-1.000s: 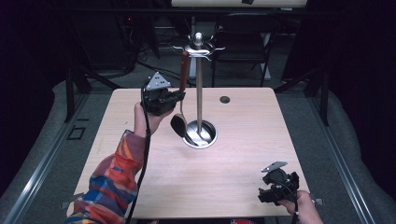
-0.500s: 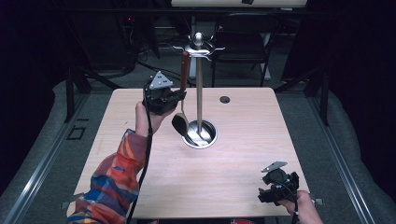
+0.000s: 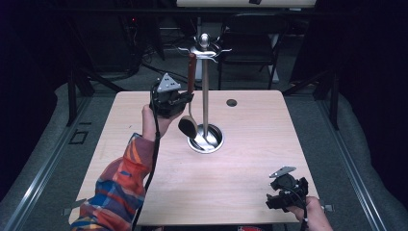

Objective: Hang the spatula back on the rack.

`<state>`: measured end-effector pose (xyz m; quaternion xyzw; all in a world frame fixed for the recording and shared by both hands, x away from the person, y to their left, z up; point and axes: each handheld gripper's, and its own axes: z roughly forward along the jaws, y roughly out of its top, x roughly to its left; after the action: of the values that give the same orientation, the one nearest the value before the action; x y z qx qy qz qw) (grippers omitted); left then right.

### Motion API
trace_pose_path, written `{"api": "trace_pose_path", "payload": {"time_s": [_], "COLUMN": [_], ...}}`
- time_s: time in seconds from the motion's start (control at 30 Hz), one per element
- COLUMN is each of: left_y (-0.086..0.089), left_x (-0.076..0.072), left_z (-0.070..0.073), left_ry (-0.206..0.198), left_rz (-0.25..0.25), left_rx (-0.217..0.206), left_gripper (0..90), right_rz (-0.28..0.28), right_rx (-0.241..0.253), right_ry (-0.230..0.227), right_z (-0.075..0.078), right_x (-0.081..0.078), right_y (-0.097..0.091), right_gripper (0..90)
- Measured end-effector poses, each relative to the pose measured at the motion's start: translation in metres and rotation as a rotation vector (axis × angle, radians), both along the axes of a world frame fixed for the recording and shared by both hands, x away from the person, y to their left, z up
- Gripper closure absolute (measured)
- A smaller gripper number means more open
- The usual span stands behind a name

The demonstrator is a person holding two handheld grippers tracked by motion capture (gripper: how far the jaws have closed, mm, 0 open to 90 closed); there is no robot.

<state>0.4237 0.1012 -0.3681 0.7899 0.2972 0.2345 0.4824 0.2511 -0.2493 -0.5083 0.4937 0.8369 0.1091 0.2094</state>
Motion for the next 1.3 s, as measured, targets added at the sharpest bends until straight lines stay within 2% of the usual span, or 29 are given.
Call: {"api": "trace_pose_path", "payload": {"time_s": [0.17,0.3,0.47,0.7,0.93,1.13,1.3], "left_y": [0.000,-0.003,-0.004,0.000,0.003,0.009,0.016], "left_x": [0.000,0.001,-0.001,-0.002,-0.003,-0.008,-0.018], "left_z": [-0.001,-0.005,-0.005,-0.005,-0.003,-0.001,0.002], "left_ry": [-0.013,-0.027,-0.034,-0.034,-0.011,0.049,0.059], "left_rz": [-0.018,-0.038,-0.048,-0.045,-0.054,-0.050,-0.043], "left_rx": [-0.003,-0.034,-0.022,-0.029,-0.024,-0.056,-0.062], "left_gripper": [83.1,82.6,81.1,72.0,52.3,26.7,15.6], "right_rz": [-0.002,-0.001,0.000,-0.008,-0.003,-0.007,-0.012], "right_rx": [-0.004,-0.004,-0.018,-0.006,-0.004,-0.006,-0.004], "right_ry": [0.000,0.000,0.006,-0.005,0.000,-0.004,-0.010], "right_z": [0.000,0.000,0.001,0.000,0.000,0.000,0.000], "right_x": [0.000,0.000,0.000,-0.001,-0.001,-0.001,-0.001], "right_y": [0.000,0.000,-0.001,0.000,0.000,0.000,0.000], "right_gripper": [15.3,15.3,15.3,15.3,15.3,15.3,15.3]}}
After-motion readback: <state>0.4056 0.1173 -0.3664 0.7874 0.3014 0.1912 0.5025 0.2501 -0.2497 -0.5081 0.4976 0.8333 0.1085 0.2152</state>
